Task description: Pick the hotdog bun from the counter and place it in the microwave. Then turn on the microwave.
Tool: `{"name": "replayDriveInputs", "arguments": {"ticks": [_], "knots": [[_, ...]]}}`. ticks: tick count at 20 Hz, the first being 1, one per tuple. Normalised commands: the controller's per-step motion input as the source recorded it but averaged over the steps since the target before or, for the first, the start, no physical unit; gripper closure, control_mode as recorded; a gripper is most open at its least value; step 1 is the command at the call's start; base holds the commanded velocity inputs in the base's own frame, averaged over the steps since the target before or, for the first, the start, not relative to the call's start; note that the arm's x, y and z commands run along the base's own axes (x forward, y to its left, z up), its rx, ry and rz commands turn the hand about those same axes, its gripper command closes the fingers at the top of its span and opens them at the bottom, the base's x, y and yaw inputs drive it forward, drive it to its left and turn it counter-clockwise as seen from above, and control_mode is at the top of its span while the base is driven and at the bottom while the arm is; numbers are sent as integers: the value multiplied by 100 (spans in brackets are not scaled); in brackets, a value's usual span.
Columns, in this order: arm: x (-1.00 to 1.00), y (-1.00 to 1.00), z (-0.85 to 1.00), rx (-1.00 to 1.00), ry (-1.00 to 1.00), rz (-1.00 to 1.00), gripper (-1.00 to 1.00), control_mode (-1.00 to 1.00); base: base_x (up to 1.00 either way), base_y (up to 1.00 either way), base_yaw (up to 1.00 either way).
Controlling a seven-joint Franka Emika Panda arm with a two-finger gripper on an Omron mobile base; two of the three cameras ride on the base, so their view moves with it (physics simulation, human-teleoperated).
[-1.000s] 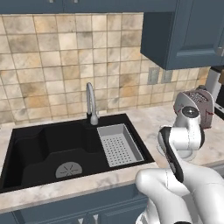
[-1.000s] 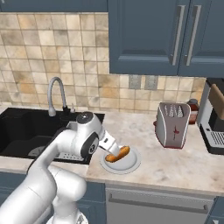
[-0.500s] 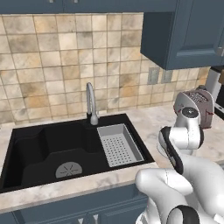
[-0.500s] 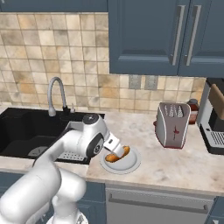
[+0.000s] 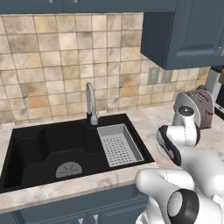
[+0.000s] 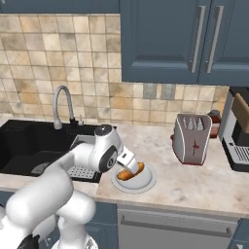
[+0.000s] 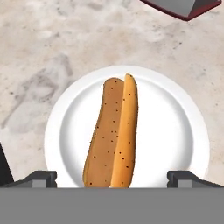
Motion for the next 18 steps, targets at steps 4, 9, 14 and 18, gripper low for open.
{"name": "replayDriveInputs", "arguments": {"ticks": [4, 9, 14, 18], "knots": [[7, -4, -9, 0, 1, 0, -100, -100, 0, 0, 0], [0, -11, -18, 0, 0, 0, -100, -100, 0, 0, 0], [0, -9, -21, 0, 0, 0, -100, -100, 0, 0, 0], [0, -1, -11, 0, 0, 0, -100, -100, 0, 0, 0]]}}
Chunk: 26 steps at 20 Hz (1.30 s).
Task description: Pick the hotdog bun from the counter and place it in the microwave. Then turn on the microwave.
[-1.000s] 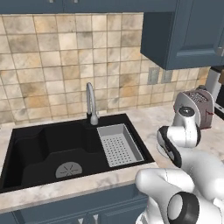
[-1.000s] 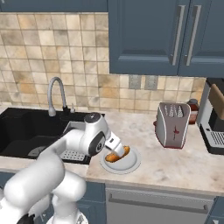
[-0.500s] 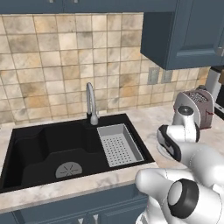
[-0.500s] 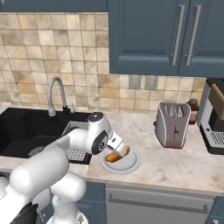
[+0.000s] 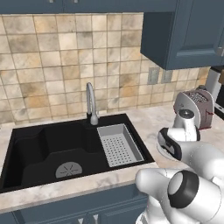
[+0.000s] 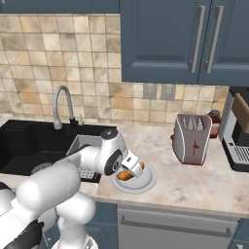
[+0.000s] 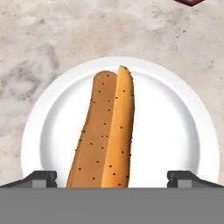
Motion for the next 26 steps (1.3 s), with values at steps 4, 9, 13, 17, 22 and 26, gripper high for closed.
{"name": "replayDriveInputs", "arguments": {"ticks": [4, 9, 13, 17, 22, 26], "knots": [[2, 0, -10, 0, 0, 0, -100, -100, 0, 0, 0], [2, 0, -10, 0, 1, 0, -100, -100, 0, 0, 0], [3, 0, -12, 0, 2, 0, -100, -100, 0, 0, 0], [11, 0, -12, 0, 2, 0, -100, -100, 0, 0, 0], [19, 0, -8, 0, 0, 0, -100, -100, 0, 0, 0], [16, 0, -9, 0, 2, 0, -100, -100, 0, 0, 0]]}}
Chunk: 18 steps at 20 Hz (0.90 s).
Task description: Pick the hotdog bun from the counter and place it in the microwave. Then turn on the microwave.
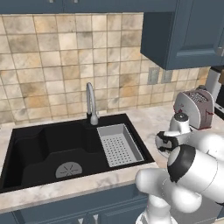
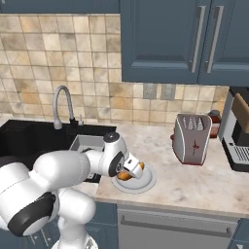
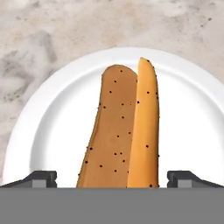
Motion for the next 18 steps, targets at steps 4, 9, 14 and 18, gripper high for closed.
{"name": "replayDriveInputs", "arguments": {"ticks": [4, 9, 14, 18], "knots": [[10, 0, -9, 0, 7, 0, -100, -100, 0, 0, 0], [0, 0, -11, 0, 6, 0, -100, -100, 0, 0, 0], [0, 0, -11, 0, 4, 0, 100, -100, 0, 0, 0], [0, 0, -3, 0, 0, 0, 100, -100, 0, 0, 0]]}}
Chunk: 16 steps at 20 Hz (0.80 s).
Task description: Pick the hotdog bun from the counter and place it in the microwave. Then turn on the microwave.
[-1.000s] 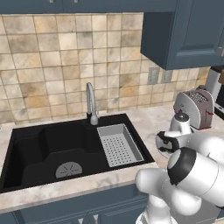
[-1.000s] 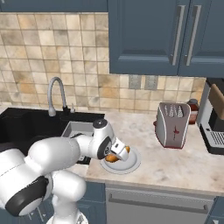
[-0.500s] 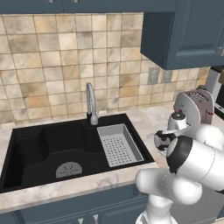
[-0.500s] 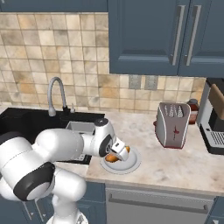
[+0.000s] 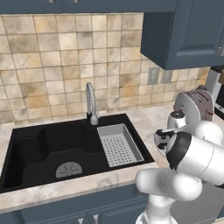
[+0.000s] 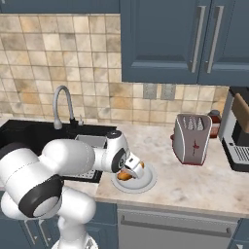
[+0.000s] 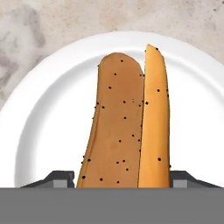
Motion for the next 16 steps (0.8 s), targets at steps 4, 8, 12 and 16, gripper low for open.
{"name": "replayDriveInputs", "arguments": {"ticks": [4, 8, 12, 16], "knots": [[0, 0, 0, 0, 0, 0, 100, -100, 0, 0, 0], [0, 0, 0, 0, 0, 0, 100, -100, 0, 0, 0], [0, 0, 1, 0, 0, 0, 100, -100, 0, 0, 0], [-7, 0, 30, 0, 0, 5, 100, -100, 0, 0, 0]]}}
